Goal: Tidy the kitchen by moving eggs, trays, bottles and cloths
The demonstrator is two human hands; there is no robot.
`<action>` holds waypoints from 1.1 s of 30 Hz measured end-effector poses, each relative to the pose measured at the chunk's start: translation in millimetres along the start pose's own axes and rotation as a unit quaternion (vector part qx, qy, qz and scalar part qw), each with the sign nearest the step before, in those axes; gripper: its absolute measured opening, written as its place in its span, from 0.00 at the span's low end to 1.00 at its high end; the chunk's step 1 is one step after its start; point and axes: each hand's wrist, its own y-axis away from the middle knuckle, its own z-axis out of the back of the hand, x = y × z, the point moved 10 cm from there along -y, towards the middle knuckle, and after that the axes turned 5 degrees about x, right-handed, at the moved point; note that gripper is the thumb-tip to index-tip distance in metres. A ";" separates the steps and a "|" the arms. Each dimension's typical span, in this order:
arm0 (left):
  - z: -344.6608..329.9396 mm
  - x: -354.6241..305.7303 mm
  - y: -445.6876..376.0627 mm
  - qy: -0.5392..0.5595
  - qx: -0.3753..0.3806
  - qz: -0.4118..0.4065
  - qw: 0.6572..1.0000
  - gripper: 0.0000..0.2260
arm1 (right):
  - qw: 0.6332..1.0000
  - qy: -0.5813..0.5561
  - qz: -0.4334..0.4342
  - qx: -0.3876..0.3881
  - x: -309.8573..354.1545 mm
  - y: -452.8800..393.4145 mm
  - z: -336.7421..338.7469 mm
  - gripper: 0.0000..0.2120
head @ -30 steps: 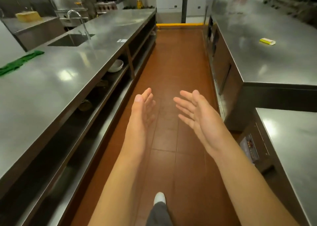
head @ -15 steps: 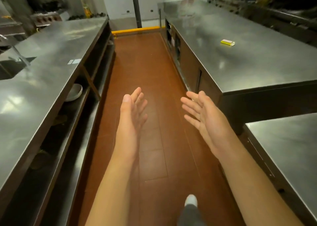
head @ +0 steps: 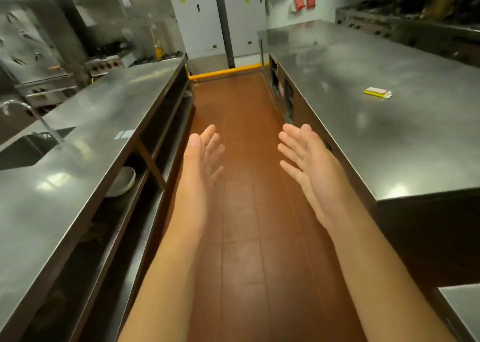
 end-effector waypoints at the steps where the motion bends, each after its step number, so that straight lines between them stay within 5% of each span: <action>1: -9.2 3.9 -13.0 -0.005 0.001 0.003 1.000 0.32 | 1.000 -0.006 -0.004 0.001 -0.7 -11.6 4.0 0.29; 18: -115.3 118.7 -249.3 0.053 0.108 0.073 0.990 0.26 | 0.990 0.026 -0.057 -0.124 -43.2 -210.2 118.9 0.25; 25: -153.6 118.7 -400.2 0.119 0.171 0.057 0.976 0.25 | 0.983 0.052 -0.019 -0.175 -8.8 -339.0 140.2 0.30; 33: -216.3 154.1 -509.7 0.121 0.252 0.076 0.957 0.32 | 0.972 0.040 -0.018 -0.233 -15.2 -436.6 188.8 0.24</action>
